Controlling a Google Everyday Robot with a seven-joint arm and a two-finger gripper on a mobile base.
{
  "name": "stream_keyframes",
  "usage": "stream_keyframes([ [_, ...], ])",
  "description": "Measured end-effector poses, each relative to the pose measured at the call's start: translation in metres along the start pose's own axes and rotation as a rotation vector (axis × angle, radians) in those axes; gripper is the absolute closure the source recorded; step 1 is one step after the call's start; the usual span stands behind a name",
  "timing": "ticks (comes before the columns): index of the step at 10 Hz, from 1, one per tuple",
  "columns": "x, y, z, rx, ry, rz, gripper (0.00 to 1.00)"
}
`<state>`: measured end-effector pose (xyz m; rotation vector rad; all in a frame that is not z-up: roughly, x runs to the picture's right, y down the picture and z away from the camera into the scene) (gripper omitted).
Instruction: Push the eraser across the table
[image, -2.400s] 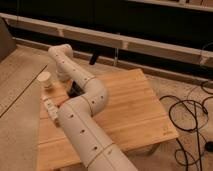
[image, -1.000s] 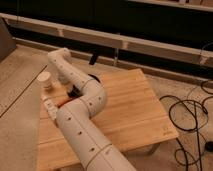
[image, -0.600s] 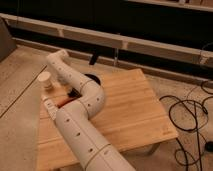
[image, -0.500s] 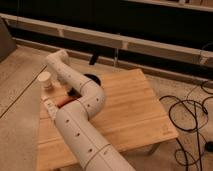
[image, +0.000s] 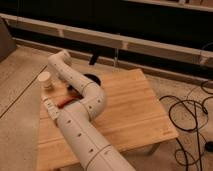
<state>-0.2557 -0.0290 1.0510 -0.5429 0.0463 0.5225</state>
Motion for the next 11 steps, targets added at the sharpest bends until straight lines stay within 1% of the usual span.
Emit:
stream_keyframes([
  [2,0.0053,-0.0074,0.0028,0.010,-0.002,-0.021,0.88],
  [11,0.0101,-0.0079,0.0061,0.008,0.009,-0.019,0.88],
])
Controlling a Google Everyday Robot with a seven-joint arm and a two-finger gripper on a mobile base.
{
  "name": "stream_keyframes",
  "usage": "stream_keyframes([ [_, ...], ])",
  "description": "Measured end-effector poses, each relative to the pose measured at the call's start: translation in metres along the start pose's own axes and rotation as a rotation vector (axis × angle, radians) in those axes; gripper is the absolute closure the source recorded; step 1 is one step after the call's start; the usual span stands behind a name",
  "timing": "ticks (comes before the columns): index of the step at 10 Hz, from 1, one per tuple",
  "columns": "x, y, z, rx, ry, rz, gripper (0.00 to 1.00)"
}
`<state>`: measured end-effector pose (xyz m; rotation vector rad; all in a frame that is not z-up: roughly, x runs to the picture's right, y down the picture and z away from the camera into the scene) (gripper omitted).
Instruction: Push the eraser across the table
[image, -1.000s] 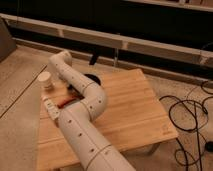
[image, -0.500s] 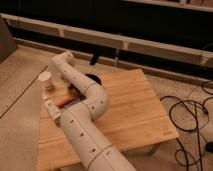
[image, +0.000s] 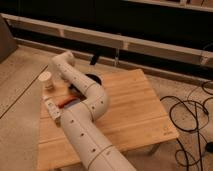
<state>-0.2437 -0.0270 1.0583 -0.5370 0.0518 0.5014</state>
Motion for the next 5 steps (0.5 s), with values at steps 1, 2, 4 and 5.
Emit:
stream_keyframes([
  [1,-0.001,-0.004,-0.001,0.021,0.002,-0.007,0.88],
  [2,-0.007,-0.014,-0.003,0.070,-0.005,-0.022,0.88],
  [4,-0.038,-0.052,-0.011,0.268,-0.081,-0.103,0.88],
  [5,-0.055,-0.067,-0.023,0.342,-0.130,-0.129,0.88],
])
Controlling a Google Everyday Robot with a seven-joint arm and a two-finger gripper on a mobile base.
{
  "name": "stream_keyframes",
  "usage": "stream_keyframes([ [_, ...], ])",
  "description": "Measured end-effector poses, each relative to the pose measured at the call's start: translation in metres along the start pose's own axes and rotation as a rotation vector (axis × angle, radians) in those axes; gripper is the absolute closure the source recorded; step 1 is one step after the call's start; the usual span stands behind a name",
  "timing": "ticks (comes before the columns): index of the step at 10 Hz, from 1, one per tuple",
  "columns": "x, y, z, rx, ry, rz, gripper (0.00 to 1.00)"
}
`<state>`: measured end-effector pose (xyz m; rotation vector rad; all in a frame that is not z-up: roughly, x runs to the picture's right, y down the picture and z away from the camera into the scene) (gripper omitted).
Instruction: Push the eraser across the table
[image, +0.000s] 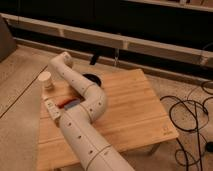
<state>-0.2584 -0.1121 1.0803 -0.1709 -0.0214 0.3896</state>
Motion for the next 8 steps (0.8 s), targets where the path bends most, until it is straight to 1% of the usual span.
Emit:
stream_keyframes([
  [1,-0.029,-0.028,-0.015,0.115,-0.085,-0.035,0.88],
  [2,-0.060,-0.054,-0.038,0.242,-0.187,-0.072,0.88],
  [3,-0.080,-0.067,-0.059,0.331,-0.263,-0.101,0.88],
  [4,-0.097,-0.076,-0.082,0.405,-0.329,-0.127,0.88],
  [5,-0.112,-0.077,-0.100,0.459,-0.383,-0.152,0.84],
  [6,-0.120,-0.077,-0.110,0.483,-0.409,-0.164,0.75],
  [7,-0.121,-0.077,-0.113,0.491,-0.416,-0.167,0.66],
  [8,-0.121,-0.077,-0.113,0.491,-0.416,-0.167,0.51],
])
